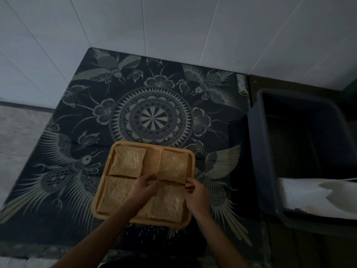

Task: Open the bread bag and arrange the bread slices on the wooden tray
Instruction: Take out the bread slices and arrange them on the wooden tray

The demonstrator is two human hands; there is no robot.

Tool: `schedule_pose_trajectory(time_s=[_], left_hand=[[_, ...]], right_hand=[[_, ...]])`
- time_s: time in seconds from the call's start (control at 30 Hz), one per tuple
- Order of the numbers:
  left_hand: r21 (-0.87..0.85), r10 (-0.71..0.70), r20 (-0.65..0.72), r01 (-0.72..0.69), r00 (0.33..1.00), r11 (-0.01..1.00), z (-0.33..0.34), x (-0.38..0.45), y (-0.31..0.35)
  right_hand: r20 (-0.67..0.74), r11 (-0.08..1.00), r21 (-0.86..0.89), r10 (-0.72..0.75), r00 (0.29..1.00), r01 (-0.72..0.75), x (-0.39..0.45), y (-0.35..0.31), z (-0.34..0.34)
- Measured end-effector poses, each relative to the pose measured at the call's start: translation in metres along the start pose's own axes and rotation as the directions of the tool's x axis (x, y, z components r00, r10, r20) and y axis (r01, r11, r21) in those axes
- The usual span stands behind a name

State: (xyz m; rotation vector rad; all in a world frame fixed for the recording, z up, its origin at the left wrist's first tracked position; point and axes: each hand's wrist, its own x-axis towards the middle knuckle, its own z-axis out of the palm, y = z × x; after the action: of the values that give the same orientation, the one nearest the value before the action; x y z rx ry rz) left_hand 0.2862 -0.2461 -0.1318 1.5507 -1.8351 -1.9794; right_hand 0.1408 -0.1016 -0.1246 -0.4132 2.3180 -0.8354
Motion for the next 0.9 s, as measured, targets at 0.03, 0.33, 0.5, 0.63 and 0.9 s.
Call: schedule_pose_trajectory(time_s=[0.03, 0.33, 0.5, 0.63, 0.9], left_hand=[[-0.002, 0.002, 0.001, -0.002, 1.000, 1.000, 0.0000, -0.0003, 0.0001], [-0.034, -0.012, 0.004, 0.012, 1.000, 0.999, -0.0014, -0.0008, -0.0004], [-0.060, 0.000, 0.029, 0.002, 1.000, 0.998, -0.0010, -0.0022, -0.0021], [-0.098, 0.008, 0.048, -0.003, 0.999, 0.995, -0.0007, -0.0033, -0.0014], [-0.157, -0.003, 0.059, 0.013, 0.998, 0.987, -0.0021, -0.0025, -0.0044]], right_hand=[[-0.003, 1.000, 0.005, 0.003, 1.000, -0.003, -0.0004, 0.0002, 0.0004], [-0.042, 0.994, 0.107, 0.027, 0.999, -0.023, -0.0014, -0.0004, 0.0038], [-0.030, 0.994, 0.100, 0.045, 0.999, -0.042, -0.0017, 0.0047, 0.0036], [-0.030, 0.995, 0.093, 0.042, 0.999, -0.039, -0.0022, 0.0056, 0.0030], [-0.019, 0.995, 0.092, 0.032, 0.999, -0.030, -0.0035, 0.0061, 0.0055]])
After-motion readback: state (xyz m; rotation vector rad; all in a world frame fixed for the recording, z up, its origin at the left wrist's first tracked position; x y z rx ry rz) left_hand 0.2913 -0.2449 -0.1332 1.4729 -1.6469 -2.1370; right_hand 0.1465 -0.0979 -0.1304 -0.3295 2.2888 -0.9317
